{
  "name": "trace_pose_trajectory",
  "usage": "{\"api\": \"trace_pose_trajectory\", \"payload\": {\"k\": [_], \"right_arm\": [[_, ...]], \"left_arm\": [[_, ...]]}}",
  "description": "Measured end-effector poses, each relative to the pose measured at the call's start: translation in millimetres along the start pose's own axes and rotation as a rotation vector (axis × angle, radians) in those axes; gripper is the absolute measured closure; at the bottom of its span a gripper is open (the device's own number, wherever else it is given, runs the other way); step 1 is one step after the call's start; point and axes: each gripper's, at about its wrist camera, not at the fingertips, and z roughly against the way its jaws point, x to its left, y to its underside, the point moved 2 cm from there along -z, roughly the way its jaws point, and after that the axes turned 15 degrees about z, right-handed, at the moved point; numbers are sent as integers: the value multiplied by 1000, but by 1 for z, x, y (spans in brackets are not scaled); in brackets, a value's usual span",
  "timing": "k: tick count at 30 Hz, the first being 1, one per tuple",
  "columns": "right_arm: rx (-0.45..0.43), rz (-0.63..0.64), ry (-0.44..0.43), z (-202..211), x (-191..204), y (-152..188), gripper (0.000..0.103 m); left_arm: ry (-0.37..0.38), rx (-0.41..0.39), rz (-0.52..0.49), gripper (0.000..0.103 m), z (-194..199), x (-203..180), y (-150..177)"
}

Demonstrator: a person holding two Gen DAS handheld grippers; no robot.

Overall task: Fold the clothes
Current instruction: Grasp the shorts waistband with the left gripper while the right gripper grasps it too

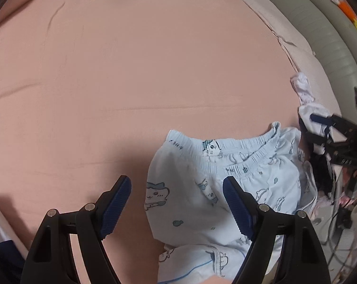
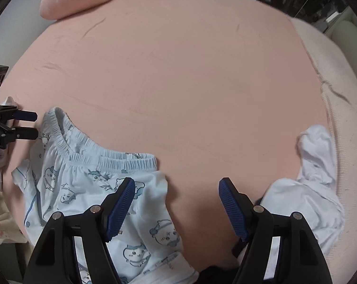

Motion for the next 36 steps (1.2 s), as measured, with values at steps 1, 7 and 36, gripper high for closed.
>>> {"api": "trace_pose_trajectory", "payload": {"k": [1, 7, 36], "right_arm": [[5, 5, -16, -5, 2, -1, 30], [49, 103, -22, -34, 23, -5, 30], [14, -104, -122, -59, 38, -3, 62]], "left_arm": [[13, 1, 13, 24, -2, 2, -1], [75, 18, 63, 24, -17, 8, -5], [87, -16, 65, 83, -33, -31, 26]]}}
